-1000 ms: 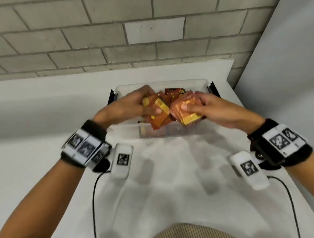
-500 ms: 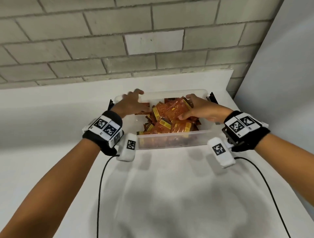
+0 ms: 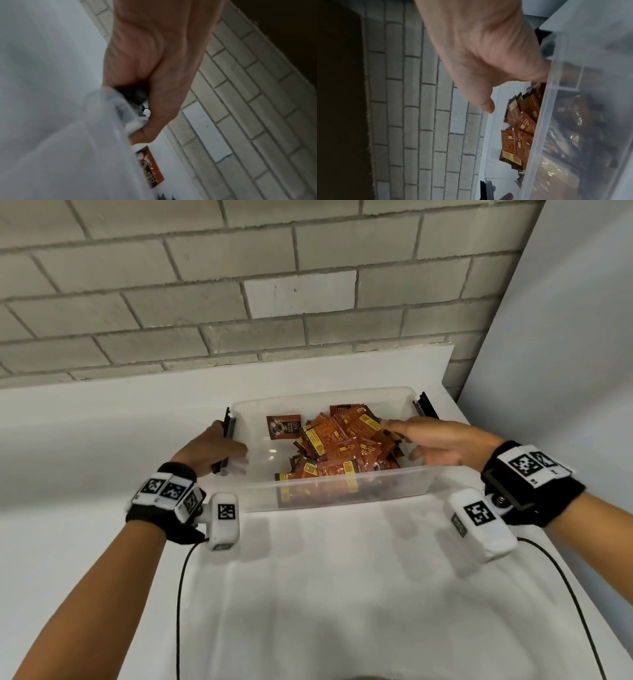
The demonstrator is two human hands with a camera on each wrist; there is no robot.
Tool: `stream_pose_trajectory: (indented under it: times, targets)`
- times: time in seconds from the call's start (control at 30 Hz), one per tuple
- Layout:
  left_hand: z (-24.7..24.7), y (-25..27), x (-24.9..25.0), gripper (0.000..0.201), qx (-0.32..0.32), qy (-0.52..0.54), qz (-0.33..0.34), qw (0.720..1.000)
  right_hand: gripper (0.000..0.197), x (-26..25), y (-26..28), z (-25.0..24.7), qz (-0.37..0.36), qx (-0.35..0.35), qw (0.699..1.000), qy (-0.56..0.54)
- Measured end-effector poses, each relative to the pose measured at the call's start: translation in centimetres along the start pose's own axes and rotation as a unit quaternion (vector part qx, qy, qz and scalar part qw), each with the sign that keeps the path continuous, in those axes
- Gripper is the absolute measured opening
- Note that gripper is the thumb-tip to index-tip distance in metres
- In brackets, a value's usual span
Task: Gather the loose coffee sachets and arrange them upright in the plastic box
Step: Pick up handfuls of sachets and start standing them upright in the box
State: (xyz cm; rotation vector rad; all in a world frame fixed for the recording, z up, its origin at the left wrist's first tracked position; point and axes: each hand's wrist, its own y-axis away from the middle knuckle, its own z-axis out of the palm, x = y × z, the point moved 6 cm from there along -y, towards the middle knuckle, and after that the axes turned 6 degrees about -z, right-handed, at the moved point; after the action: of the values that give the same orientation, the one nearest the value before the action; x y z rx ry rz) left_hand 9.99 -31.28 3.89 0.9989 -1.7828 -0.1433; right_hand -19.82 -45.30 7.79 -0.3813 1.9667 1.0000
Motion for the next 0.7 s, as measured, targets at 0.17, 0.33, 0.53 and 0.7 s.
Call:
stream_pose_trajectory:
  times: [0.17,0.33,0.53,0.7]
  targets:
    - [3.1,3.4,-0.3,0.046,-0.018,-0.006,0.010,1.000,0.054,3.6,1.0,0.9,0.071,-0.041,0.997,-0.008]
    - [5.8,5.6,-1.0,0.044,-0.024,-0.011,0.017,0.999,0.079,6.0,2.5,2.8,0.079,-0.082,0.993,-0.037]
    - [8.2,7.3,-2.5,0.044,-0.042,-0.011,0.027,0.999,0.052,6.5,5.3,4.8,0.062,-0.132,0.985,-0.091]
    - [8.6,8.5,-4.1,0.046,-0.052,0.000,0.032,0.998,0.064,6.7,7.9,1.6,0.073,-0.092,0.992,-0.045]
